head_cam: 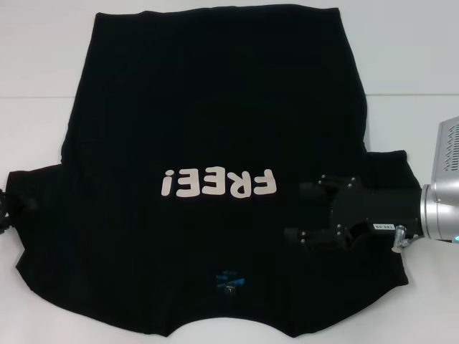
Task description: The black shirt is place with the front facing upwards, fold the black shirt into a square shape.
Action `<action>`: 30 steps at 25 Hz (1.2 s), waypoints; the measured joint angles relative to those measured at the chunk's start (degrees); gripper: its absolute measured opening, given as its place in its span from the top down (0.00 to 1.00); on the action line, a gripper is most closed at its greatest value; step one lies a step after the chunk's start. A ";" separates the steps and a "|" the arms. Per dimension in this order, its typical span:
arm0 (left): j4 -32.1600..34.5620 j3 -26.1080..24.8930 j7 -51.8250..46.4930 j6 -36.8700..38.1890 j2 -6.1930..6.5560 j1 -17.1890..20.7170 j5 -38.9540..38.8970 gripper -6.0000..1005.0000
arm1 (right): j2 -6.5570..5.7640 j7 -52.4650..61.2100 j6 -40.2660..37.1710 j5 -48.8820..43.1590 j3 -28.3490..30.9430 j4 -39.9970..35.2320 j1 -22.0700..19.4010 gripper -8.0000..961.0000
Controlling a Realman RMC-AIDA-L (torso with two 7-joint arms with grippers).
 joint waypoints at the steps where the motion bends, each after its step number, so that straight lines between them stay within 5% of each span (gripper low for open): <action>1: 0.01 0.01 0.01 -0.09 -0.03 -0.01 0.00 0.41 | 0.00 0.00 0.00 0.00 0.00 0.03 0.01 0.02; 10: 0.65 0.06 0.54 -0.25 -0.04 -0.10 0.45 0.87 | 0.00 0.01 0.00 -0.17 0.00 0.08 0.26 0.02; 24: 4.28 0.12 1.97 1.30 0.48 -0.80 0.46 0.97 | 0.00 -0.02 -0.37 -0.14 -0.79 0.08 0.38 0.02; 30: 7.28 0.02 1.00 3.27 3.35 -2.05 1.45 0.97 | 0.00 -0.02 -0.46 -0.11 -0.79 0.08 0.19 0.02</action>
